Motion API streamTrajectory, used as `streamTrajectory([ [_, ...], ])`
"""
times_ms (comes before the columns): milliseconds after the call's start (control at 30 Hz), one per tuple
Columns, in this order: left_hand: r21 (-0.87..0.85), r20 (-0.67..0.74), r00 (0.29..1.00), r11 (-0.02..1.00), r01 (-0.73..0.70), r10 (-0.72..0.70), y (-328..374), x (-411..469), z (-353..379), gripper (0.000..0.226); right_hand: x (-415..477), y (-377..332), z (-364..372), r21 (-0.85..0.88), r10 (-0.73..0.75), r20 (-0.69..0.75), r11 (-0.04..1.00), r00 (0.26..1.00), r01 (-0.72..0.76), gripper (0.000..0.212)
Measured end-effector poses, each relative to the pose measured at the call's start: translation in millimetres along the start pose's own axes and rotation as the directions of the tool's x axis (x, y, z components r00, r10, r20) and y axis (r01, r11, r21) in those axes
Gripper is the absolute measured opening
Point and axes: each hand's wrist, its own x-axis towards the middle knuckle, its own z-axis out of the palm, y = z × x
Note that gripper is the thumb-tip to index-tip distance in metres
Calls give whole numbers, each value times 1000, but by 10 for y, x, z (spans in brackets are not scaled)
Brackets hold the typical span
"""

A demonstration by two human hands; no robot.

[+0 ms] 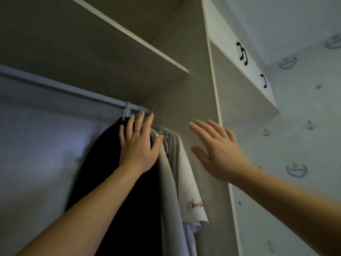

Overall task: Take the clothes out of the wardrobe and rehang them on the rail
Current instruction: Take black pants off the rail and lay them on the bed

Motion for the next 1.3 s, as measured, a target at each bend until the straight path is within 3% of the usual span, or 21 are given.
streamTrajectory([
  [100,-7,-16,994,994,107,-107,-514,55,78,67,431,-277,226,30,-55,-50,998,997,56,61],
  [200,-8,65,970,972,235,-234,-956,97,188,70,857,-494,439,4,-98,-48,995,994,98,54],
  [367,-56,296,832,861,505,-469,-1521,119,379,88,1397,-820,709,-32,-91,-6,995,996,91,48],
  [533,-132,472,711,756,641,-521,-1757,75,566,101,1709,-1044,960,-72,-85,87,993,993,91,33],
  [633,-190,549,675,712,676,-494,-1832,66,656,107,1845,-1125,1064,-89,-56,100,994,993,65,26],
  [900,-259,548,709,715,649,-445,-1885,16,737,105,2004,-1255,1152,-191,44,63,981,997,-31,15],
  [1000,-273,533,715,708,651,-452,-1888,47,735,105,2038,-1280,1188,-151,41,-8,988,999,-41,11],
  [1200,-294,477,773,754,588,-417,-1879,126,660,106,2122,-1296,1169,-14,97,-93,995,991,-99,24],
  [1300,-304,432,813,786,538,-390,-1833,205,599,105,2151,-1226,1098,65,128,-136,991,982,-120,10],
])
